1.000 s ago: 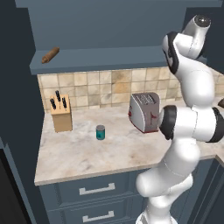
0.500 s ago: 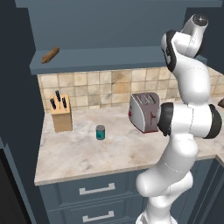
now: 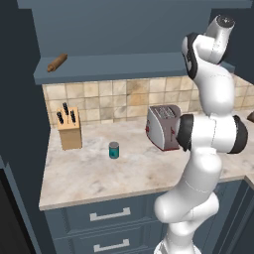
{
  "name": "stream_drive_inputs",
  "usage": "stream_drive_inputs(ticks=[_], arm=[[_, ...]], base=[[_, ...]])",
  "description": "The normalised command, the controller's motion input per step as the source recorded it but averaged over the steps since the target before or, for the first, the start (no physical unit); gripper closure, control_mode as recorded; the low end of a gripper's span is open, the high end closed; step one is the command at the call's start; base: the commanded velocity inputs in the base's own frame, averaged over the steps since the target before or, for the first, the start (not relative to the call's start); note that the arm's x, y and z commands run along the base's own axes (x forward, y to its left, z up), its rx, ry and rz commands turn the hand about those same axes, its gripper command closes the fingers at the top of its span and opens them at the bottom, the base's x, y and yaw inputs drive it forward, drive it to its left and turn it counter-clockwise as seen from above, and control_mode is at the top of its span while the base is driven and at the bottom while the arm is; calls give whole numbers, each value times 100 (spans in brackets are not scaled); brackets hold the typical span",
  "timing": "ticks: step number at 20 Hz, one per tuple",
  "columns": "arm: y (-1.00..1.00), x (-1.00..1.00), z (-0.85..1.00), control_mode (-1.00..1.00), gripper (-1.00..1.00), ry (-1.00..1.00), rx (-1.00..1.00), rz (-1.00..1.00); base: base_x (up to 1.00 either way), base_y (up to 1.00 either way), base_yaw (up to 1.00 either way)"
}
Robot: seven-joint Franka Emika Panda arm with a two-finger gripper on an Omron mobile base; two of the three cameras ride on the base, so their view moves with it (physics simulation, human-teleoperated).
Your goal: Pick the cans from the counter and place them in their designated side in the cabinet.
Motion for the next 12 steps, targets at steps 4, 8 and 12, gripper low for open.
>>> stream_drive_inputs(ticks=[4,8,12], arm=[[-2,15,-12,-100,100,3,0,0],[-2,12,-13,-100,100,3,0,0],[-1,2,-15,-100,100,2,0,0]], base=[[0,0,0],[0,0,0],[0,0,0]])
